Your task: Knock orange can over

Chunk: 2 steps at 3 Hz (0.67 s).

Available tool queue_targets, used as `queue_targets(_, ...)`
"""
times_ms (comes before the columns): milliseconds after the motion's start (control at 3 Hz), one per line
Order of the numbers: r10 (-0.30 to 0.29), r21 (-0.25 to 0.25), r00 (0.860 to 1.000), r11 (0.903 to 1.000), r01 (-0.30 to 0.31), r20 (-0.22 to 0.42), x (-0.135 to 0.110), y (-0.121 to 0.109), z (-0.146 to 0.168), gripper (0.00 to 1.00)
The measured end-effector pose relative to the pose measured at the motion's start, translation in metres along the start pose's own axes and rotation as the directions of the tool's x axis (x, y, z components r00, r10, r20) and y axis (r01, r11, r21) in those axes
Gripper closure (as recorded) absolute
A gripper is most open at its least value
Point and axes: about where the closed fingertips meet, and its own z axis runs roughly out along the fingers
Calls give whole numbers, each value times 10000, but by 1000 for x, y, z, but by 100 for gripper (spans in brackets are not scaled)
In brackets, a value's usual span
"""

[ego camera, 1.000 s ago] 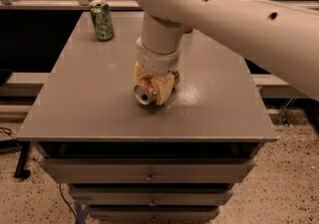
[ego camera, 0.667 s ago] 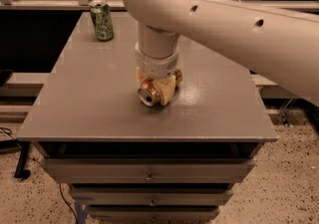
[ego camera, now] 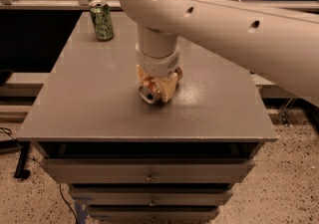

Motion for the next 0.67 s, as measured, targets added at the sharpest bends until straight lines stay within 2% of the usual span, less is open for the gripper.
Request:
queue_targets(333,-9,-10,10000,10000,9,-24,1,0,-1,0)
queue_targets(667,465,8,9986,9989,-465,264,11,-1,-15,0)
